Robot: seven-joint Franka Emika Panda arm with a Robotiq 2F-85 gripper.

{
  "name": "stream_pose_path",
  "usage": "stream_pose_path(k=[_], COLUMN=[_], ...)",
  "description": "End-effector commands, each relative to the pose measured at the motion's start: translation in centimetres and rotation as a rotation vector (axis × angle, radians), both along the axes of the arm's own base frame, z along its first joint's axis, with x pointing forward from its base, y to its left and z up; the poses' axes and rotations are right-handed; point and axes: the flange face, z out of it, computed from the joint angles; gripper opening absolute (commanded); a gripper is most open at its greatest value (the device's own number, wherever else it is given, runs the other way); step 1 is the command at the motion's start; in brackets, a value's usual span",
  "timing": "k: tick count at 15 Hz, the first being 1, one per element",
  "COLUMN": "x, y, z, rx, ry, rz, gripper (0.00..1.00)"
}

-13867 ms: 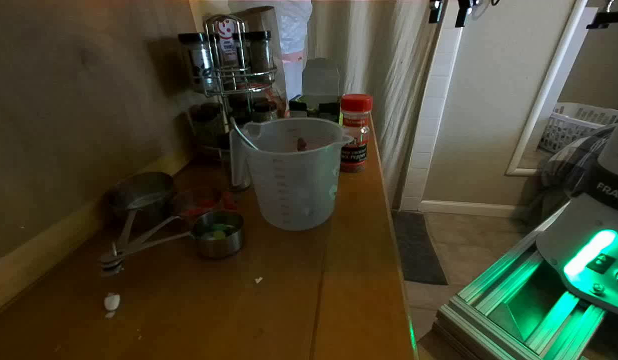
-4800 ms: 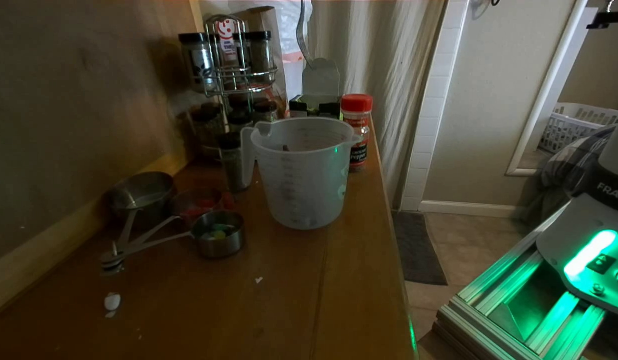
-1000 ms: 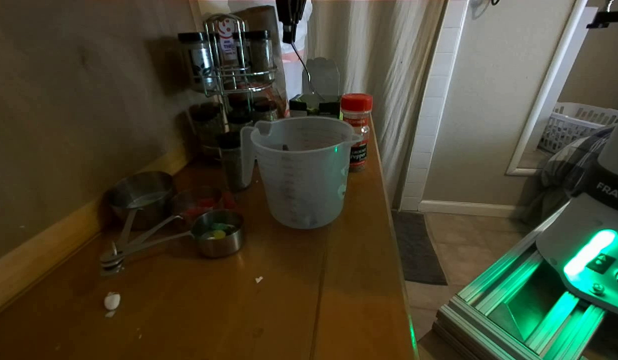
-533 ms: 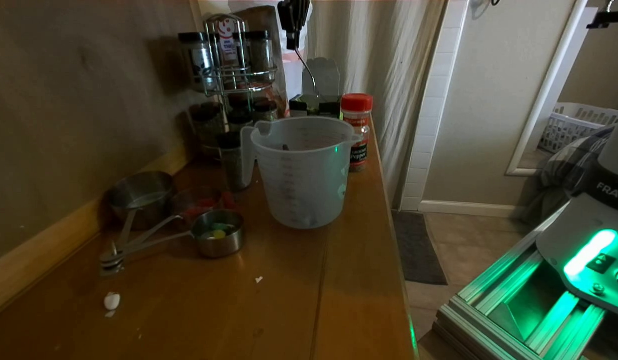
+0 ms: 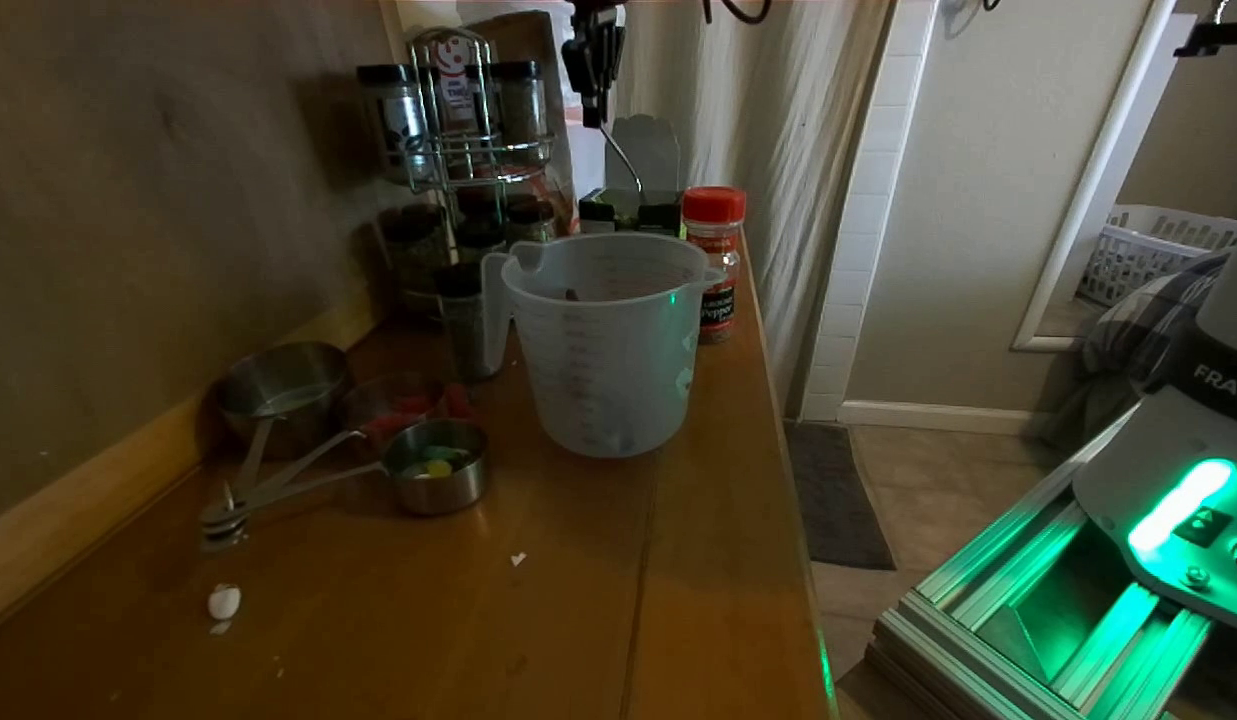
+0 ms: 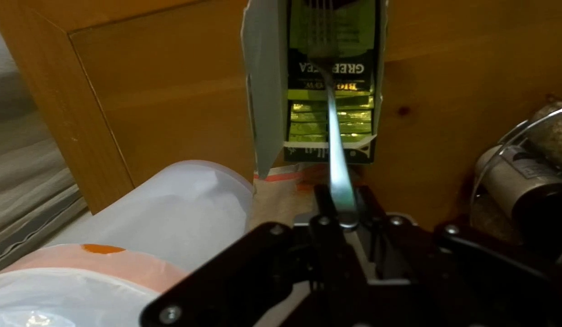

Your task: Move the fork to the green box

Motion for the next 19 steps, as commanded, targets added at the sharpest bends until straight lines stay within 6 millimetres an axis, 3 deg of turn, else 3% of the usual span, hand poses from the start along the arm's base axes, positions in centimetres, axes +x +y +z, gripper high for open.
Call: stream_pose_path(k=[1,2,3,5,7,10,12,17,18,19], x=[0.2,0.2,0.1,0.1,0.0,-0.6,-2.0,-7.8,-4.5,-5.4], y=[0.0,0.1,0.2,0.3,0.3,-0.2,-0.2,0.8,1.2,1.2], z=[-0.5,-0.5,-0.5,-0.2,0.6,4.1,7.5,14.9,13.5,14.6], rx=[-0.037,-0.038,-0.031,-0.023,-0.011,0.028,0.122,0.325,0.275,0.282], ry=[-0.011,-0.009,-0.007,-0.01,-0.019,-0.09,-0.156,-0.274,-0.23,-0.243], rz=[-0.009,-0.009,-0.011,-0.013,-0.018,-0.054,-0.054,0.115,0.053,0.067], gripper=[0.04,0.04,0.42,0.47,0.62,0.82,0.96,1.0,1.0,1.0])
